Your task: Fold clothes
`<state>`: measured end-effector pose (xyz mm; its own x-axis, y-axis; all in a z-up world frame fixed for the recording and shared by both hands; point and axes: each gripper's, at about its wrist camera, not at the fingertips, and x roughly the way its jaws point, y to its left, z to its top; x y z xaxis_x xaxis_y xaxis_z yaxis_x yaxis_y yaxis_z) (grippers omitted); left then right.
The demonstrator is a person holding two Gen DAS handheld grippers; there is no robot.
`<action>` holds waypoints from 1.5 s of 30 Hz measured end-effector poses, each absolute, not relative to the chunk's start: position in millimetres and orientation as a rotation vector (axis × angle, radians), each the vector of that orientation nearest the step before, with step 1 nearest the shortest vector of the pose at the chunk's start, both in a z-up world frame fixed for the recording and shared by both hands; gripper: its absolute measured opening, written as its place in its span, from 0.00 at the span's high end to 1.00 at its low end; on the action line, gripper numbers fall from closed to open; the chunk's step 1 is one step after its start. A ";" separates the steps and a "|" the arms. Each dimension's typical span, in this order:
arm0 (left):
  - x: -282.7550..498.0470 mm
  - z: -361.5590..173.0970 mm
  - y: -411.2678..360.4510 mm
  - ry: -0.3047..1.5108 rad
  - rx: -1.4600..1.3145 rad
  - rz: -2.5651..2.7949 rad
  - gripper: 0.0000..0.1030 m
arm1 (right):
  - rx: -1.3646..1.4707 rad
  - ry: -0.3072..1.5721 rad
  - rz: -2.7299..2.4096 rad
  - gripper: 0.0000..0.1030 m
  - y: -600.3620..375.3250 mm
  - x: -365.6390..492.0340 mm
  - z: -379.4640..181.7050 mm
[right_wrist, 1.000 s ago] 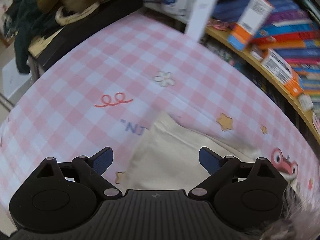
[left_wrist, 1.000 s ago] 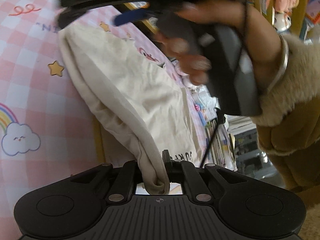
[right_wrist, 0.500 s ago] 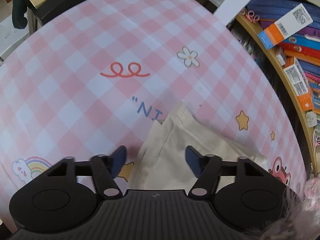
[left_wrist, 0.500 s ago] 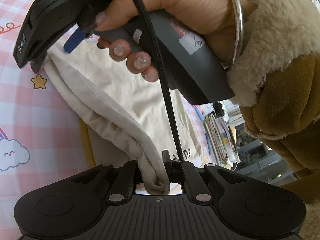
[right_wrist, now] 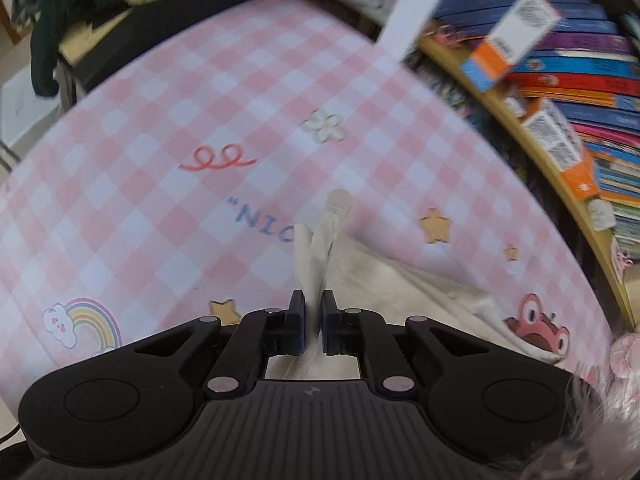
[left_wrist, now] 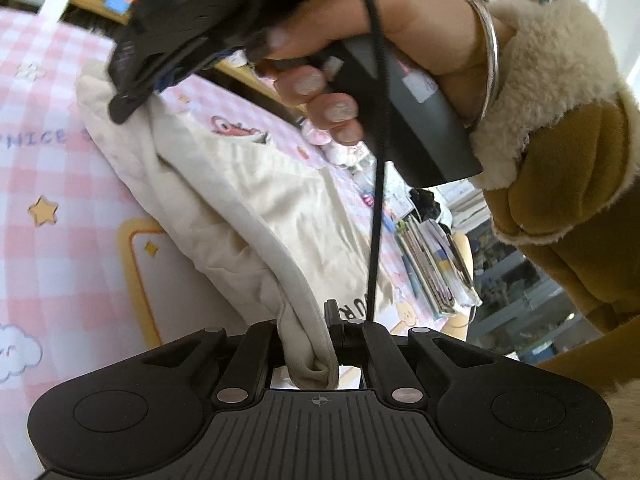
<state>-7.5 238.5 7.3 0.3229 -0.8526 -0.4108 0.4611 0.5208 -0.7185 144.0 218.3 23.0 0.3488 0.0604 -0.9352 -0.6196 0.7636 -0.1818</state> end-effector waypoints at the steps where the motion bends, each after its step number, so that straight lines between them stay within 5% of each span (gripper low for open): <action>1: -9.0 10.4 235.8 0.860 -0.524 -0.924 0.95 | -0.557 1.130 0.469 0.93 209.9 144.5 29.3; 19: -2.1 46.0 119.1 0.833 -0.374 -0.968 0.95 | -0.271 0.986 0.398 0.94 6.8 144.6 96.4; 45: -4.5 34.4 -69.5 0.966 -0.330 -0.616 0.95 | -0.002 0.852 0.662 0.94 -220.6 153.0 57.8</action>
